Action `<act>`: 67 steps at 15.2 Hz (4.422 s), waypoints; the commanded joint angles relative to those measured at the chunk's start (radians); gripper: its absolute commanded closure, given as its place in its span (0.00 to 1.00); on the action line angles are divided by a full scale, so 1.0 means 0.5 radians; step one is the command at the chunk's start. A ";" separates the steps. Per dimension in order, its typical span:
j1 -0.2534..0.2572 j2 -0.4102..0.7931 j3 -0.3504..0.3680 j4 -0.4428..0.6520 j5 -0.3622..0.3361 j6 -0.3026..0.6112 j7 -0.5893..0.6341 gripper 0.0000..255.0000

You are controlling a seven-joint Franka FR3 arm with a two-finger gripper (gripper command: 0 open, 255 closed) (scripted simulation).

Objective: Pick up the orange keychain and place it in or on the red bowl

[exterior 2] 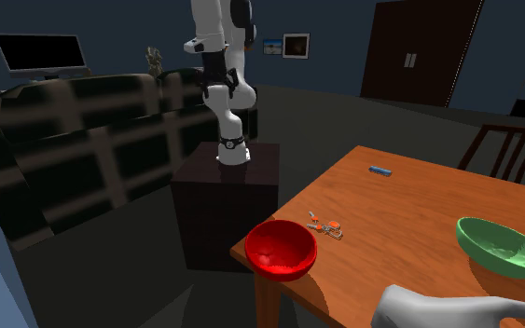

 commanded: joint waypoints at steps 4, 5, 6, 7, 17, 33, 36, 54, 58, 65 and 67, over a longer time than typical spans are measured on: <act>0.053 0.152 0.055 -0.026 0.035 0.201 -0.019 0.00; 0.070 0.206 0.074 -0.029 0.045 0.267 -0.026 0.00; 0.086 0.262 0.093 -0.030 0.055 0.332 -0.032 0.00; 0.102 0.320 0.113 -0.028 0.064 0.397 -0.038 0.00; 0.235 0.963 0.311 0.121 0.085 0.973 -0.078 0.00; 0.462 2.081 0.533 0.796 -0.268 1.505 0.031 0.00; 0.536 2.290 0.539 0.978 -0.364 1.540 0.057 0.00; 0.698 2.751 0.495 1.290 -0.550 1.700 0.105 0.00; 0.698 2.750 0.495 1.290 -0.550 1.699 0.105 1.00; 0.697 2.745 0.497 1.293 -0.547 1.690 0.102 1.00; 0.695 2.732 0.500 1.290 -0.544 1.682 0.102 1.00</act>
